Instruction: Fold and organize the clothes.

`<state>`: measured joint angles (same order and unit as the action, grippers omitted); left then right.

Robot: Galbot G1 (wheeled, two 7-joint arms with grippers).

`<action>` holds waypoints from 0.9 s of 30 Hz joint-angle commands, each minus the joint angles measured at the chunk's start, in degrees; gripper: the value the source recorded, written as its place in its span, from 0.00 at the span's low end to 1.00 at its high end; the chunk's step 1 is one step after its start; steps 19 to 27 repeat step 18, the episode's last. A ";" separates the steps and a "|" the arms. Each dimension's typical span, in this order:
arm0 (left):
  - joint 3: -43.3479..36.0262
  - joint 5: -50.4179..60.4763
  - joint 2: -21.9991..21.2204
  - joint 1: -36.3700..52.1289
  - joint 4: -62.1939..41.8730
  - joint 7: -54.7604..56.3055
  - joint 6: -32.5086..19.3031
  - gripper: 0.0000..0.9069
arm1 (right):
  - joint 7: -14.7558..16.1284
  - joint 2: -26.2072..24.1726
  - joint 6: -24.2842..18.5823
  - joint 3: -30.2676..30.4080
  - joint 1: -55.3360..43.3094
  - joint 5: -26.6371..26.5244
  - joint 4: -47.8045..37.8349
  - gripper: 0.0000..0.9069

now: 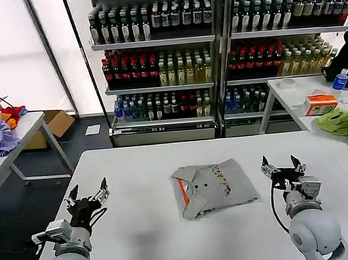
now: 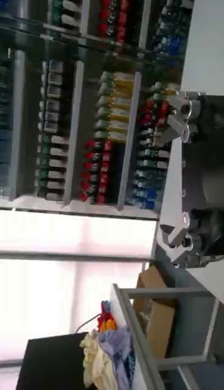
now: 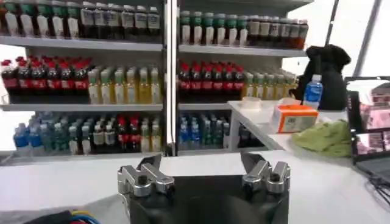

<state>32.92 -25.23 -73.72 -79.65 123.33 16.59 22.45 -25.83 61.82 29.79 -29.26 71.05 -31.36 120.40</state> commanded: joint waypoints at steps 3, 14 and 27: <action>-0.07 -1.15 -0.09 0.25 0.61 -0.61 0.16 1.00 | -0.14 0.42 -0.34 -3.72 3.60 0.48 1.85 1.00; -0.55 -0.03 -0.48 -0.84 1.24 -3.34 -0.54 1.00 | 0.11 0.38 -1.09 -4.05 4.40 0.59 2.19 1.00; -0.22 0.22 -0.56 -1.40 1.38 -4.50 -1.03 1.00 | 0.16 -0.01 -1.25 -4.06 4.31 0.56 1.99 1.00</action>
